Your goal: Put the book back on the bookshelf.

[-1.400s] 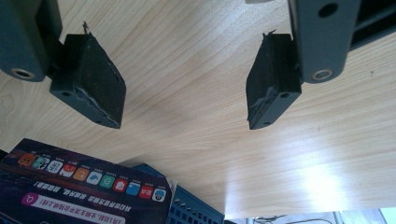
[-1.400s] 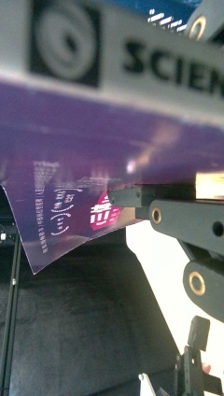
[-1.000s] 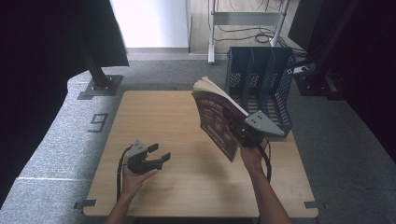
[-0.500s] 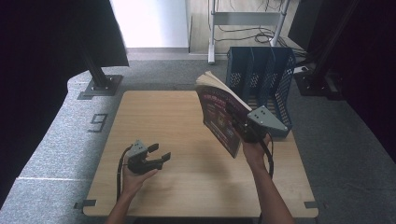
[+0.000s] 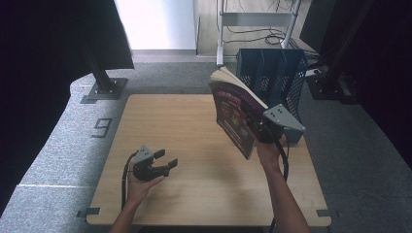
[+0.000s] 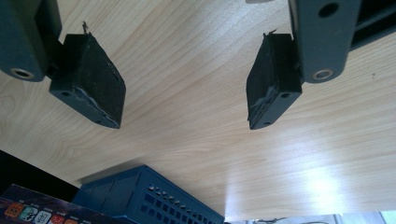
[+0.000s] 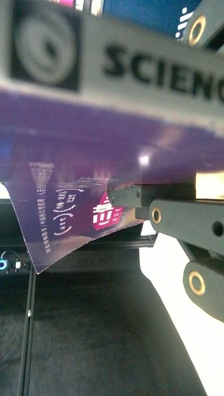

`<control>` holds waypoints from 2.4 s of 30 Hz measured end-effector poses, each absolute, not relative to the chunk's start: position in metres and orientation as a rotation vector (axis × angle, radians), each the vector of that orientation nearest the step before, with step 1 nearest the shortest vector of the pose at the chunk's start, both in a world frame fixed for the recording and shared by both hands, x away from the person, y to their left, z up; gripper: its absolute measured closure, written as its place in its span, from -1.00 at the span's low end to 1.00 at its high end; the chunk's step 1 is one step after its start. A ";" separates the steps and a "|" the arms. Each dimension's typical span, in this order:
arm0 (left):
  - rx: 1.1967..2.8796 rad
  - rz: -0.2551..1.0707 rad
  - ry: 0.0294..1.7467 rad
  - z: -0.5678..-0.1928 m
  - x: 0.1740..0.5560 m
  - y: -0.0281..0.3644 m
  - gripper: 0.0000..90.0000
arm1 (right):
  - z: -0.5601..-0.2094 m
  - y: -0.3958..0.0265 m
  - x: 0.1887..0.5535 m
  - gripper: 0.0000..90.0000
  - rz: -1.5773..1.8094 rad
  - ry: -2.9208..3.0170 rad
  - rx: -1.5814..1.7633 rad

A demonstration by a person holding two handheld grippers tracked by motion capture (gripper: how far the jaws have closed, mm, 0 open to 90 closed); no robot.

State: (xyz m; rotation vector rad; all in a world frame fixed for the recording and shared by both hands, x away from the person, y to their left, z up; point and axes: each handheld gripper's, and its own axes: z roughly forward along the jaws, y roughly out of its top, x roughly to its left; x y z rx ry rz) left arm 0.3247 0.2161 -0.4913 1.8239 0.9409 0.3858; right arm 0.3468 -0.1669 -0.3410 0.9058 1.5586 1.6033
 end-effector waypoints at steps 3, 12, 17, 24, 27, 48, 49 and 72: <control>1.820 0.390 0.945 -0.491 0.325 0.217 -0.36 | -0.340 -0.170 0.348 0.81 1.599 1.549 0.914; 1.828 0.378 0.945 -0.492 0.325 0.216 -0.36 | -0.337 -0.180 0.353 0.81 1.580 1.523 0.940; 1.829 0.376 0.947 -0.492 0.326 0.216 -0.36 | -0.336 -0.185 0.355 0.81 1.571 1.510 0.953; 1.831 0.377 0.949 -0.493 0.326 0.216 -0.36 | -0.338 -0.190 0.357 0.81 1.559 1.503 0.966; 1.830 0.376 0.952 -0.493 0.326 0.216 -0.36 | -0.339 -0.192 0.360 0.81 1.555 1.498 0.974; 1.826 0.374 0.958 -0.493 0.327 0.217 -0.36 | -0.333 -0.208 0.373 0.81 1.517 1.437 1.019; 1.825 0.374 0.959 -0.493 0.327 0.217 -0.36 | -0.333 -0.208 0.374 0.81 1.514 1.437 1.021; 1.822 0.363 0.970 -0.495 0.329 0.221 -0.36 | -0.345 -0.220 0.409 0.81 1.456 1.398 1.111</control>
